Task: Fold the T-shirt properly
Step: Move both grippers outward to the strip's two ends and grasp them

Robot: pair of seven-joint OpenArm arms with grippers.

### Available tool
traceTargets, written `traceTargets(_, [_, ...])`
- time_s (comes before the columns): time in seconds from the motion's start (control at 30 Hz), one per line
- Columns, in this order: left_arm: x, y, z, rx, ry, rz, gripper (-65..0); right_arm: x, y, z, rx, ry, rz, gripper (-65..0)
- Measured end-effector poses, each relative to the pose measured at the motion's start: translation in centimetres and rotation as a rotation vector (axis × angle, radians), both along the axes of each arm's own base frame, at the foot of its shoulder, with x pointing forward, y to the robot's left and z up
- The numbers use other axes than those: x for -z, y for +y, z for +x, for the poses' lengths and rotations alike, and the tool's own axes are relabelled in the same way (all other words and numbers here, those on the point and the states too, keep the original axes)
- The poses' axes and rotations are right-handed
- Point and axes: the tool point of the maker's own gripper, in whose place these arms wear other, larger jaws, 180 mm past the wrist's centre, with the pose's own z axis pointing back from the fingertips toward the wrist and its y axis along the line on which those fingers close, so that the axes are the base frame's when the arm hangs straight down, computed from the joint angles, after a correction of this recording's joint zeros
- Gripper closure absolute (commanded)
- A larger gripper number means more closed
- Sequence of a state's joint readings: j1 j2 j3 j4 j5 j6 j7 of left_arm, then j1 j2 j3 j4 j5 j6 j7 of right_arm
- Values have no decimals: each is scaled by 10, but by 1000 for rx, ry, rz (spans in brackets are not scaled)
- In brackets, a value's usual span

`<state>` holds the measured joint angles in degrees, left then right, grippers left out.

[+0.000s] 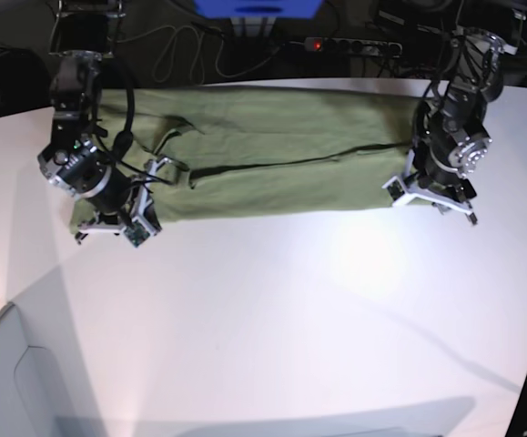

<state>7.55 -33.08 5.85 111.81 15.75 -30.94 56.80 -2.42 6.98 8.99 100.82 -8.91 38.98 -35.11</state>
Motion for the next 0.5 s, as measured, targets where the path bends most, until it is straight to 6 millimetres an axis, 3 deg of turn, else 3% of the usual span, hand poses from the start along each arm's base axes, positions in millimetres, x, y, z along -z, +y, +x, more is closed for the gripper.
traceTargets(0.13, [2, 25, -17, -94, 5, -2, -280, -7, -8, -24, 14, -7, -36, 0])
traceTargets(0.27, [16, 19, -41, -216, 47, -221, -408, -9, -32, -40, 78, -4, -66, 0])
traceTargets(0.4, [-6, 36, -35, -367, -61, -444, -424, 3, -47, -58, 119, 48, -81, 0])
traceTargets(0.5, [-23, 57, -42, -528, -166, -612, -424, 10, -56, -69, 145, 78, -90, 0])
